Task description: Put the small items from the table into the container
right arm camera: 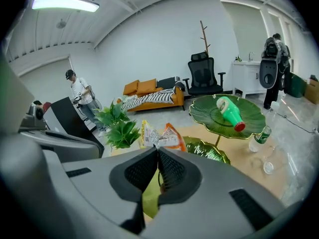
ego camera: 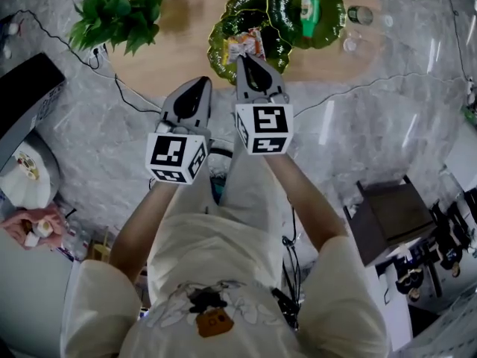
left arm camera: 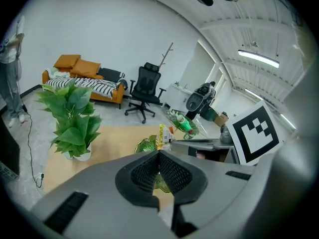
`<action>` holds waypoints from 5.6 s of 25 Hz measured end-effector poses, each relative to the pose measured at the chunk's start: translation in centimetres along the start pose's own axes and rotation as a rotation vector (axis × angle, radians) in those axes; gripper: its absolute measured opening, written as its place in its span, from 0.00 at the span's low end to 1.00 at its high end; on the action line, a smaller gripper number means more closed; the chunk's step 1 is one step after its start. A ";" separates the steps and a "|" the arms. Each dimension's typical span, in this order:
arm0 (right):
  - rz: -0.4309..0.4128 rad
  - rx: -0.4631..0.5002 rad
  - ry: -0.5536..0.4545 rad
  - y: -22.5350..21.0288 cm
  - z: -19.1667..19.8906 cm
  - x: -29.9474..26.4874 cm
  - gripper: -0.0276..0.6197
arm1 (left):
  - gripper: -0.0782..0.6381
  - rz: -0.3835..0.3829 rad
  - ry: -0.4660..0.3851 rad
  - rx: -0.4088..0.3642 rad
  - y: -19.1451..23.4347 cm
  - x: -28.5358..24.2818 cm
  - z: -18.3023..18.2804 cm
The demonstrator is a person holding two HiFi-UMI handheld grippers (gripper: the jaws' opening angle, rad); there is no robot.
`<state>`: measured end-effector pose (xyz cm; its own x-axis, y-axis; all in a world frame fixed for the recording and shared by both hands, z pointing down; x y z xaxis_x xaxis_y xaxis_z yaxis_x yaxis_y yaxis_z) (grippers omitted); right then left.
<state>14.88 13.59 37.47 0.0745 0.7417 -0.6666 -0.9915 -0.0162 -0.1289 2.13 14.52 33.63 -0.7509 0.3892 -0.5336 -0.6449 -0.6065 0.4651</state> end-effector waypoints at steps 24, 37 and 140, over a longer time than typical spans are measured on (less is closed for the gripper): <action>0.034 0.065 0.121 -0.5 3.2 -2.9 0.06 | 0.12 -0.003 0.018 0.025 0.5 -1.7 0.7; 0.053 0.027 0.128 0.1 3.5 -3.8 0.07 | 0.12 -0.001 0.020 0.033 1.1 -1.7 1.1; -0.076 0.084 -0.401 -0.6 -15.5 31.0 0.06 | 0.12 0.157 -0.300 -0.268 -23.2 13.8 -17.1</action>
<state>19.45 26.23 5.48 0.1169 0.9413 -0.3168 -0.9913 0.0911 -0.0951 9.19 22.13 3.37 -0.8707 0.4382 -0.2233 -0.4892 -0.8179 0.3029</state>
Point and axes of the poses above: the fingertips, and each gripper's own axes: x backward along the fingers, y to its left, z out of its underside, the point moved 6 cm from there along x, backward along the fingers, and after that the axes turned 11 degrees about z, right-handed, at the moved point
